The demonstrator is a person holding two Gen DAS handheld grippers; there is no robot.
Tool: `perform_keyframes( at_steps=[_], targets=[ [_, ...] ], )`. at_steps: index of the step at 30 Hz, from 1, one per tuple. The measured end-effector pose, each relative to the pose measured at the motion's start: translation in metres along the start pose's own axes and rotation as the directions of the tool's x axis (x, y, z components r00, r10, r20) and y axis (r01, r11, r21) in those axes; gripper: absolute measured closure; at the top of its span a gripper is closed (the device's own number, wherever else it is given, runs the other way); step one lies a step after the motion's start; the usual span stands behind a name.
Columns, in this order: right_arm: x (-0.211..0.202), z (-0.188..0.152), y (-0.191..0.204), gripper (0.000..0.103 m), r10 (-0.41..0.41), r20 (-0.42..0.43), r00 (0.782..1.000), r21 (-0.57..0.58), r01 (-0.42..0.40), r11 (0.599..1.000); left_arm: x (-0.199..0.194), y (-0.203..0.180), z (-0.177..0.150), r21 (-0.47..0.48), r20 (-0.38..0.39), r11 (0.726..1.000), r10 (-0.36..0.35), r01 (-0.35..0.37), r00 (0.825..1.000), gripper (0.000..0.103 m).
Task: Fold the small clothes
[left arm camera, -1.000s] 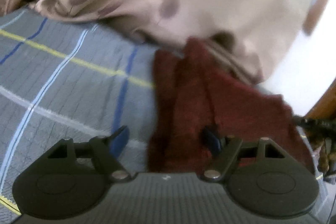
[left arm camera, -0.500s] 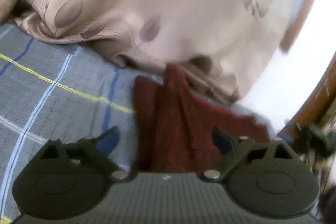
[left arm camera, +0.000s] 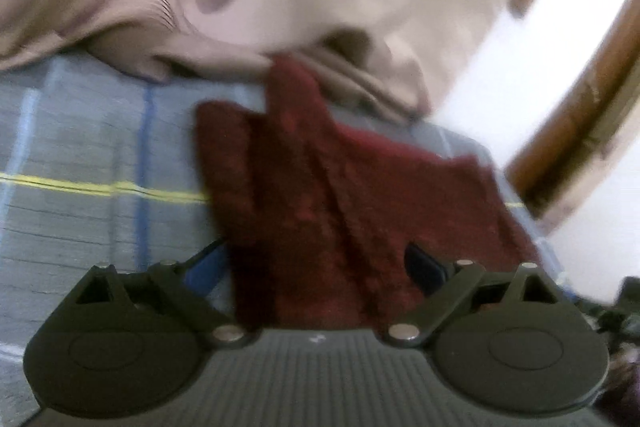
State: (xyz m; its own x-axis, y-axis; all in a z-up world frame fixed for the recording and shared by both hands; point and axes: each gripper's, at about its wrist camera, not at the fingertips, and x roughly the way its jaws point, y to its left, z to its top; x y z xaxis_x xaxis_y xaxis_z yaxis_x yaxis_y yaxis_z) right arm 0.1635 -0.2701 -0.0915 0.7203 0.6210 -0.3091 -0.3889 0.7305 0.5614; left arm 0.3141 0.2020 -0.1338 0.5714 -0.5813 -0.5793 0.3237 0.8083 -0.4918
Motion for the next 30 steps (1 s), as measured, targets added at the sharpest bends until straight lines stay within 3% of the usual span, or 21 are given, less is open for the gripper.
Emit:
perform_keyframes(
  at_steps=[6,11,19,21,27,30],
  targets=[
    [0.010,-0.020,0.020,0.029,-0.010,-0.073,0.997,-0.062,0.006,0.998,0.021,0.025,0.009,-0.074,-0.046,0.986,-0.153,0.149,0.987,0.007],
    [0.012,-0.024,0.027,0.025,-0.004,-0.077,0.997,-0.053,0.000,0.999,0.035,0.056,0.016,-0.160,0.000,0.951,-0.268,0.264,0.963,0.007],
    [0.012,-0.028,0.034,0.019,0.018,-0.077,0.997,-0.019,-0.019,1.000,0.052,0.034,0.018,-0.106,-0.014,0.974,-0.202,0.200,0.979,0.011],
    [0.011,-0.029,0.036,0.017,0.021,-0.070,0.997,-0.013,-0.022,1.000,0.052,0.030,0.015,-0.109,-0.008,0.977,-0.187,0.185,0.982,0.034],
    [0.006,-0.026,0.038,0.014,0.047,-0.052,0.998,-0.019,-0.048,0.999,0.041,0.001,0.019,-0.051,-0.015,0.994,-0.102,0.102,0.995,0.054],
    [0.003,-0.016,0.032,0.013,0.065,-0.017,0.998,0.015,-0.064,0.998,0.035,-0.021,0.028,-0.021,-0.036,0.996,-0.082,0.081,0.996,0.057]
  ],
)
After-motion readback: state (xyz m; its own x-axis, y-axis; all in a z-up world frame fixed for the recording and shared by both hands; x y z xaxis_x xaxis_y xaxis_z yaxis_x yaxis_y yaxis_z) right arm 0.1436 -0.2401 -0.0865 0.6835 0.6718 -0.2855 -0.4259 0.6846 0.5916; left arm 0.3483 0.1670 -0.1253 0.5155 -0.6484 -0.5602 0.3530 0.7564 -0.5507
